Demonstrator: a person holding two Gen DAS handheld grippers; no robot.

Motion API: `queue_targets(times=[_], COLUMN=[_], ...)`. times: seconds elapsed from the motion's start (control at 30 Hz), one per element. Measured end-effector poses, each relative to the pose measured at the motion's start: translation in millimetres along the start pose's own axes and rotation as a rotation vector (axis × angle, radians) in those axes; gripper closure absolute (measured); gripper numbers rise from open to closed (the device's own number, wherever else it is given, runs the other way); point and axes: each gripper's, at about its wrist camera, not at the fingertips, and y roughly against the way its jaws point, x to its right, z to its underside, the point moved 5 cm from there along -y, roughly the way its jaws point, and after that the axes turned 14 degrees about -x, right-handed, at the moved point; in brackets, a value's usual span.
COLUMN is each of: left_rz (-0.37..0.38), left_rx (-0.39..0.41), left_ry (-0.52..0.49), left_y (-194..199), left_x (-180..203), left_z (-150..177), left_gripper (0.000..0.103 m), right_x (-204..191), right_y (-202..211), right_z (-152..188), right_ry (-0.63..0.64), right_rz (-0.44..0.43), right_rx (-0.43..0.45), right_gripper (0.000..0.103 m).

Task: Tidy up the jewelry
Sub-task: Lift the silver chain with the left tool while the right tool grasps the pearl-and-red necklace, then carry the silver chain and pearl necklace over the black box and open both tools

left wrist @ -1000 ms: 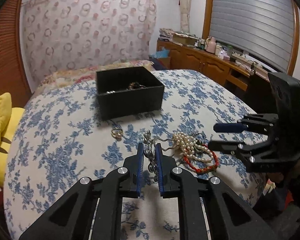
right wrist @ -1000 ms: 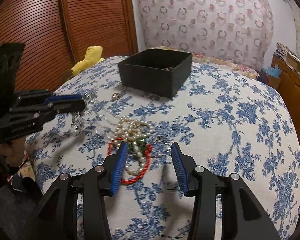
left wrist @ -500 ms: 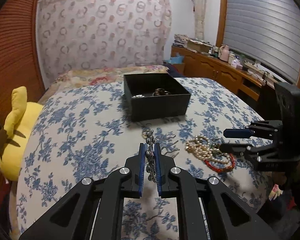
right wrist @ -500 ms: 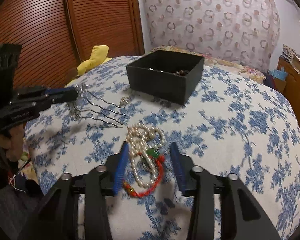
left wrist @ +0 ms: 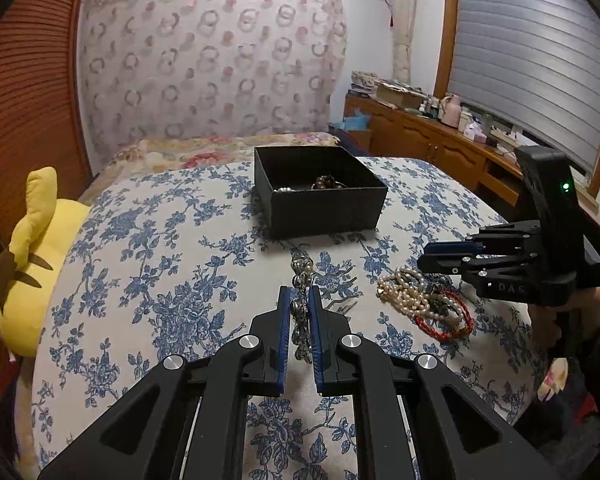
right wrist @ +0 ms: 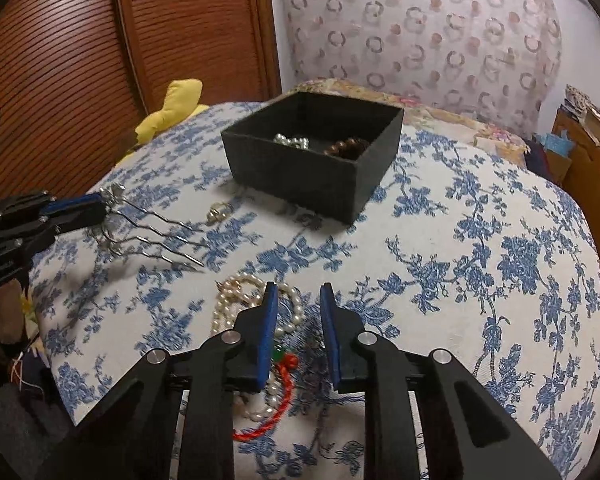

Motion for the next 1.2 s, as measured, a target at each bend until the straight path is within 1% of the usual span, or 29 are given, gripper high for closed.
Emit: queue_targets(times=[0.1,0.27,0.33,0.37,0.43,0.57,0.63,0.83,1.03,1.2], left_rz=[0.002,0.002,0.002,0.003,0.003,0.008,0.008,0.01,0.008,0.003], left_rx=[0.002,0.002,0.003,0.003,0.009,0.03,0.041,0.075,0.109,0.14], left_ry=[0.003,0.0,0.0,0.001,-0.001,-0.002,-0.003,-0.007,-0.016,-0.032], left_y=[0,0,0,1,2,9,12,23,33,41], left_x=[1,1,1,1,2,4,4,6,9,14], left_z=[1,0,0,0,-1,-5,-7,-15,-27,-42], left_gripper=[0.095,0.095,0.095,0.095,0.095,0.095,0.095,0.095,0.095,0.095], right_x=[1,-3,-7,-10,-11,-10,-12,-20,-26,-30], right_y=[-10,-21,-21,-21,-19,2,23,71,109,133], right_z=[0,-9,-12,-12,-10,-12,-14,-22,-38,-52], right_ry=[0.011,0.052,0.079,0.097,0.107,0.087,0.08,0.099,0.118,0.132], right_rz=[0.004,0.037,0.056,0.07,0.07,0.049,0.038,0.04,0.044,0.065], right_rx=[-0.037,-0.074,-0.082,-0.083,-0.079,-0.003,0.048,0.154,0.232,0.279], right_gripper=[0.084,0.084,0.097,0.097,0.098,0.098,0.098,0.098,0.098,0.098])
